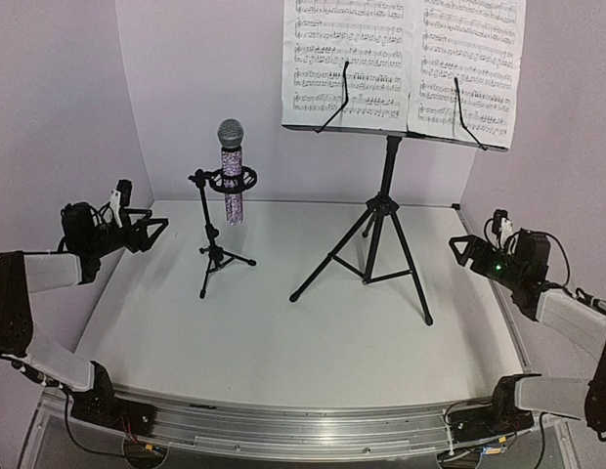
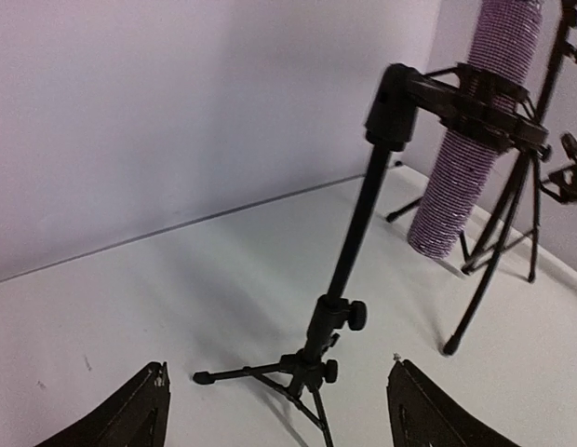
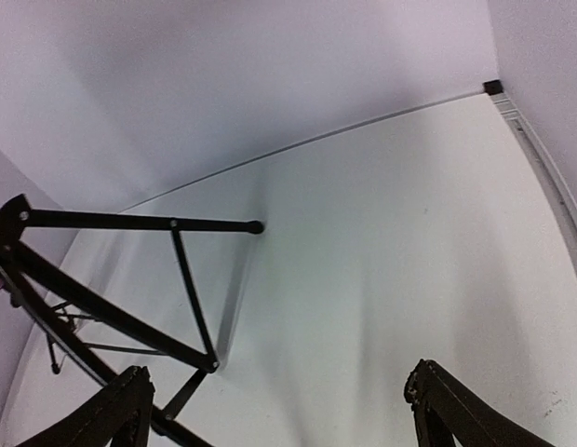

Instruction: Pack up the instrument practice props

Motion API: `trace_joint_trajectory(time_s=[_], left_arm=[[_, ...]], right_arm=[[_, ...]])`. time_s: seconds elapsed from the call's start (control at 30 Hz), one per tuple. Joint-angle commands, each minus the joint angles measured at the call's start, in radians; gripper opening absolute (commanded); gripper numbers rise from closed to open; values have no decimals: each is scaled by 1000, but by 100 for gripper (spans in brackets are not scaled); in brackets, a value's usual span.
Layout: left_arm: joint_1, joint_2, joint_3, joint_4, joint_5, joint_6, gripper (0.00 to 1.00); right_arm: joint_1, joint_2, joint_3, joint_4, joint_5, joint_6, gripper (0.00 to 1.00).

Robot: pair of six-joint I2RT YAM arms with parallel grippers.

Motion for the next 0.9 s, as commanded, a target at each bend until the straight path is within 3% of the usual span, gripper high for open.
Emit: trace_joint_trajectory(time_s=[0.0, 0.1, 0.2, 0.4, 0.53, 0.67, 0.87], left_arm=[[-43, 126, 201, -201, 314, 277, 77], [-107, 221, 340, -217, 295, 322, 76], [-121, 340, 500, -217, 331, 263, 73], [-174, 427, 649, -473, 413, 520, 71], [-203, 483, 715, -432, 406, 452, 66], [-204, 511, 741, -403, 420, 404, 52], [-204, 505, 734, -409, 429, 397, 11]], right_arm=[[-2, -45, 97, -104, -181, -10, 92], [3, -66, 119, -103, -191, -22, 92], [9, -63, 139, -104, -217, -30, 92], [22, -68, 149, -105, -225, -42, 91], [29, -64, 161, -105, -225, -43, 90], [39, -66, 171, -108, -222, -44, 90], [47, -65, 185, -118, -215, -46, 90]])
